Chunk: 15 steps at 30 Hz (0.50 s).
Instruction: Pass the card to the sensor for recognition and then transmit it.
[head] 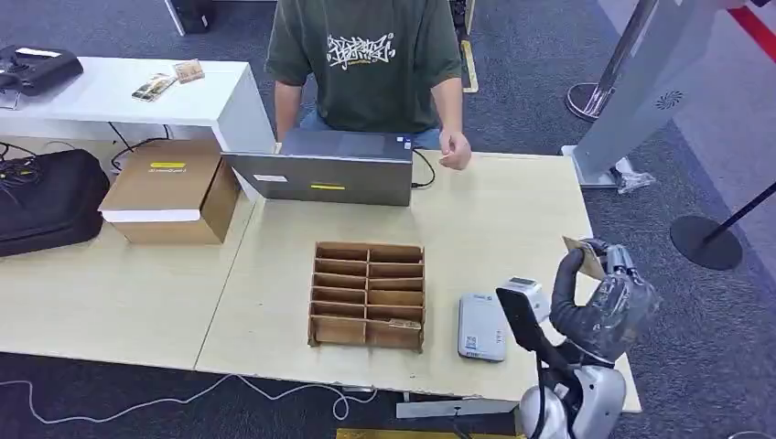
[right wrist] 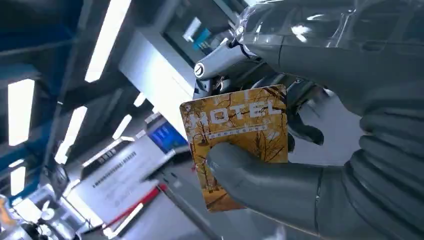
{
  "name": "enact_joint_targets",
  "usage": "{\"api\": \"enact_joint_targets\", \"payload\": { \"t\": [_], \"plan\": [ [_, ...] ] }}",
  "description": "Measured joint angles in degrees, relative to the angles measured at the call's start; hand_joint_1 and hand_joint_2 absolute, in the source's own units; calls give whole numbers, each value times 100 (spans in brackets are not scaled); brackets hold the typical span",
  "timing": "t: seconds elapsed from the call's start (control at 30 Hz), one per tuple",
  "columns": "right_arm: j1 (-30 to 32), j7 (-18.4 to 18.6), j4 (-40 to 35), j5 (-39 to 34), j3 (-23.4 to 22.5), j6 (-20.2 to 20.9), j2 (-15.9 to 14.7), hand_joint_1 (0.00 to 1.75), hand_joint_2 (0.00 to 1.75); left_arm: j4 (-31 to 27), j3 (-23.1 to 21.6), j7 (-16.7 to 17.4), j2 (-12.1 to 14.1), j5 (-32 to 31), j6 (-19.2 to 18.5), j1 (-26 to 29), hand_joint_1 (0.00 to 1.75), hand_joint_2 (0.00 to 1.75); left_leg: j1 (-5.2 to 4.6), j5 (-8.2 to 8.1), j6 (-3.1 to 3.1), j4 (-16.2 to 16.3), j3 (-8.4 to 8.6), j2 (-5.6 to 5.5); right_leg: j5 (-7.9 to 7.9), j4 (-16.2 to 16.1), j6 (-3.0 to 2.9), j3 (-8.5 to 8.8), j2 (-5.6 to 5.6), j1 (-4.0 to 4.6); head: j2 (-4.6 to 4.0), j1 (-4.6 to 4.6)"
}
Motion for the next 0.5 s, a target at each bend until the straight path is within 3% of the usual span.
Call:
{"api": "enact_joint_targets", "payload": {
  "t": [0.03,0.07,0.1,0.2,0.27,0.4,0.5],
  "plan": [
    [0,7,-18,147,-7,0,0,175,175,0,0,0,0,-15,2,1,0,0,-1,0,0,0,0,0,0,0,0,-1,0,0,0,0],
    [-6,39,-151,905,-57,-4,-9,175,175,0,0,0,4,-77,15,1,0,0,-1,0,0,0,1,0,0,0,0,-1,0,0,0,-2],
    [-10,-207,-245,1105,-138,-4,-18,175,175,0,0,-2,11,-105,20,-1,0,0,-1,0,0,1,1,-2,0,-1,0,-1,-2,0,0,0],
    [-61,-2086,-565,1185,-863,-4,19,175,175,0,0,-2,35,-168,17,5,0,0,-1,0,0,1,-3,-6,0,-1,0,2,-5,0,0,2],
    [-67,-3075,-754,1211,-1373,-4,39,175,175,0,0,-2,59,-181,4,3,0,0,-2,-1,1,1,-6,-13,0,-3,1,3,-12,-1,0,2],
    [-96,-3366,-944,1211,-2046,-4,37,175,175,0,0,-2,98,-186,-26,5,0,0,-2,-3,4,1,-9,-15,0,-4,1,2,-13,-1,0,0],
    [-280,-3178,-862,1213,-2277,-4,16,175,175,-2,0,-2,127,-186,-39,4,0,0,-2,-4,6,1,-6,-6,0,-4,1,0,-6,-1,0,0]
  ]
}}
